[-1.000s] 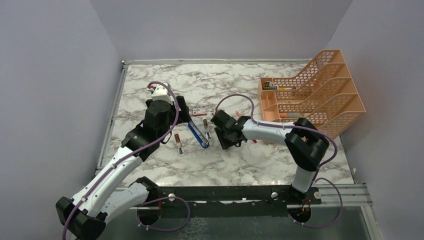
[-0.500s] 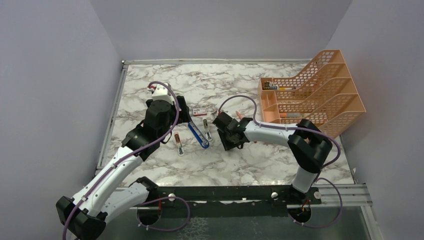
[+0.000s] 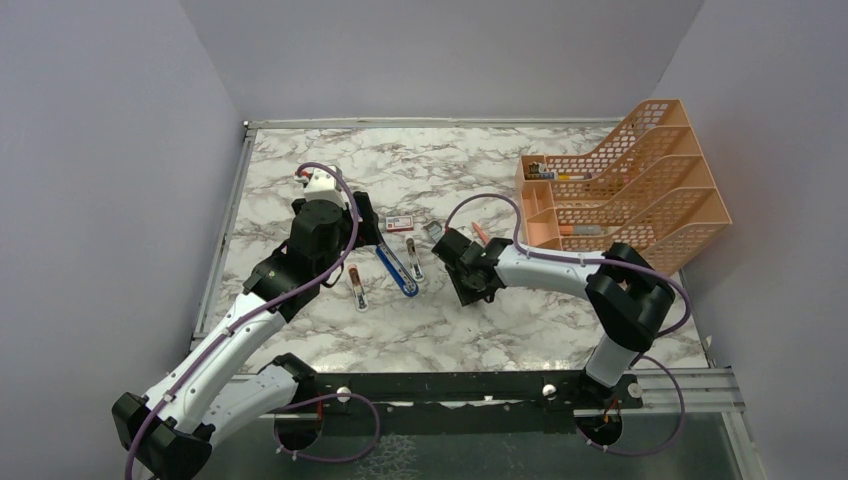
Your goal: Load the staples into the stapler
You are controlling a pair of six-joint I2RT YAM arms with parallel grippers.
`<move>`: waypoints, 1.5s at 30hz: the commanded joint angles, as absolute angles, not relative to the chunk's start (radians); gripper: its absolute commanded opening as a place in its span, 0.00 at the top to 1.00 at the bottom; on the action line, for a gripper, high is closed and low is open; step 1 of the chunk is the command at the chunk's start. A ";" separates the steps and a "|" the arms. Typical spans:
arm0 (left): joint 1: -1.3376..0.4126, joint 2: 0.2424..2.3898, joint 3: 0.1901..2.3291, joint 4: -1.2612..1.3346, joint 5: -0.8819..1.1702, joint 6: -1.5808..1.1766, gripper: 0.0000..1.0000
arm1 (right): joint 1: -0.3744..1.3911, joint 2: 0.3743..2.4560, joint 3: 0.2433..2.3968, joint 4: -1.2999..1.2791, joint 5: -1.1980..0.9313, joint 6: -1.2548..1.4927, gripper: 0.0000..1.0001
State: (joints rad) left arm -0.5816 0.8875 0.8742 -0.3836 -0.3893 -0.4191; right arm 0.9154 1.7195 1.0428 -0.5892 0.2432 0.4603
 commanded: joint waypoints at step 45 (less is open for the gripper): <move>-0.576 0.879 0.859 -0.368 -0.396 -0.425 0.09 | 0.869 1.764 1.082 -0.529 0.140 0.340 0.71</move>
State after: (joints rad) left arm -0.5816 0.8875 0.8711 -0.3832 -0.3893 -0.4225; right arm 0.8749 1.7458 1.0657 -0.5396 0.1654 0.3595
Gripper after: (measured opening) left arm 0.916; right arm 0.306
